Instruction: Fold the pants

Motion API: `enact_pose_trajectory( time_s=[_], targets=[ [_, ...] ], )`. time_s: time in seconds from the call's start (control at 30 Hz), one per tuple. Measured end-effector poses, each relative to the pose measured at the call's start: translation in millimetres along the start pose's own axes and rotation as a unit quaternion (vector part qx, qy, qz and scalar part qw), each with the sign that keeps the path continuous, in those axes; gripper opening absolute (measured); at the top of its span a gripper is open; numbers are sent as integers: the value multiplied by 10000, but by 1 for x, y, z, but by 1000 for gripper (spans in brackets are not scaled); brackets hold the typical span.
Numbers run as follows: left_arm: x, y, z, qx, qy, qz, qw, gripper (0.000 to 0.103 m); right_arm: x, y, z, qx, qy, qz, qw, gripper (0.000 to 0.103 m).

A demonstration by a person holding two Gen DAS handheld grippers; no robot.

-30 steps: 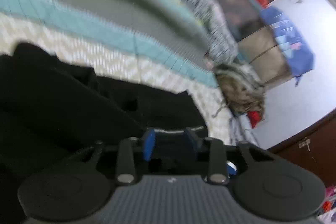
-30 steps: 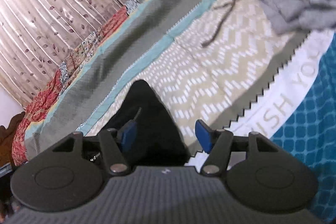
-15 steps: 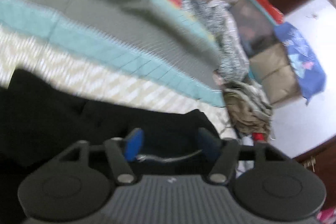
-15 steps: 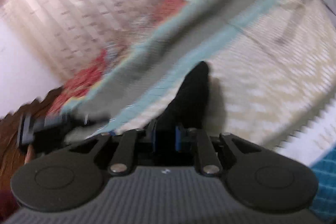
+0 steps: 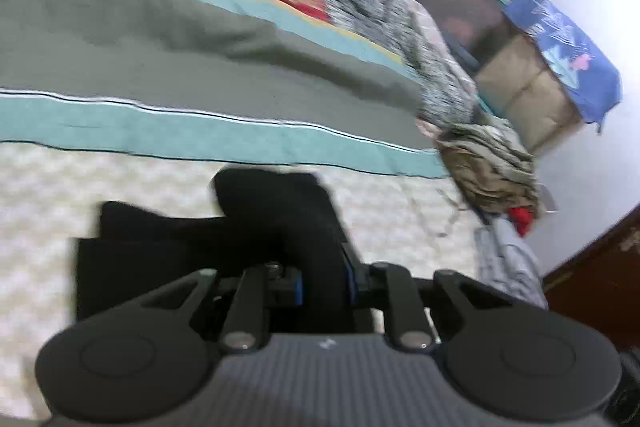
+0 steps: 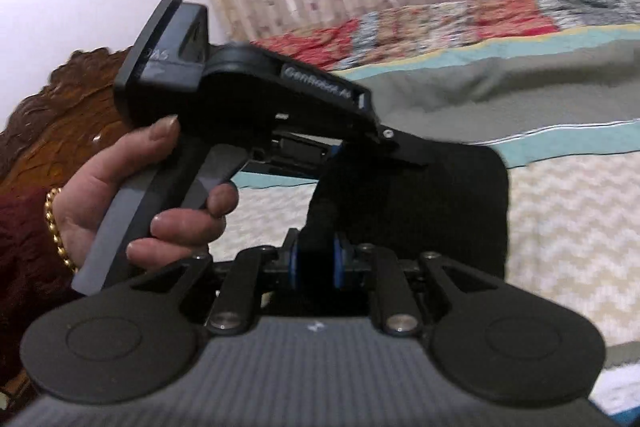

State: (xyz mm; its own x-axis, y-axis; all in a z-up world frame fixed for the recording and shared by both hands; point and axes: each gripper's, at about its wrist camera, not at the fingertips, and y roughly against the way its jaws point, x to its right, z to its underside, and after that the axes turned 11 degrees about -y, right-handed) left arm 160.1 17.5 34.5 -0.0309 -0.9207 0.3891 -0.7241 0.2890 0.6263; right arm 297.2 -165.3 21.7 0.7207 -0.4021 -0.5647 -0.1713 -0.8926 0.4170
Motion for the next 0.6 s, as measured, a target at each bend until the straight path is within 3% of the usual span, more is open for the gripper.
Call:
enact_pose_trajectory(
  time_s=[0.1, 0.17, 0.27, 0.33, 0.4, 0.5, 0.6],
  targets=[
    [-36, 16, 15, 57, 289, -226, 9993, 16, -6, -21, 12, -316, -72, -373, 9988, 28],
    [-58, 10, 27, -25, 238, -621, 9978, 16, -4, -43, 22, -812, -248, -612, 9945, 33],
    [-95, -20, 53, -485, 513, -841, 9940, 17, 8, -51, 33, -1275, -404, -457, 9900, 35],
    [-112, -29, 64, -455, 775, -815, 9926, 17, 18, -31, 26, -1040, -409, -505, 9925, 34],
    [-121, -28, 68, -323, 992, -676, 9922, 17, 29, -6, 15, -608, -300, -286, 9973, 34],
    [-119, -23, 65, -284, 762, -645, 9946, 18, 55, 20, 3, -155, -494, 99, 9986, 35],
    [-116, -19, 63, -336, 565, -651, 9957, 18, 67, 15, 4, -195, -603, 229, 9977, 35]
  ],
)
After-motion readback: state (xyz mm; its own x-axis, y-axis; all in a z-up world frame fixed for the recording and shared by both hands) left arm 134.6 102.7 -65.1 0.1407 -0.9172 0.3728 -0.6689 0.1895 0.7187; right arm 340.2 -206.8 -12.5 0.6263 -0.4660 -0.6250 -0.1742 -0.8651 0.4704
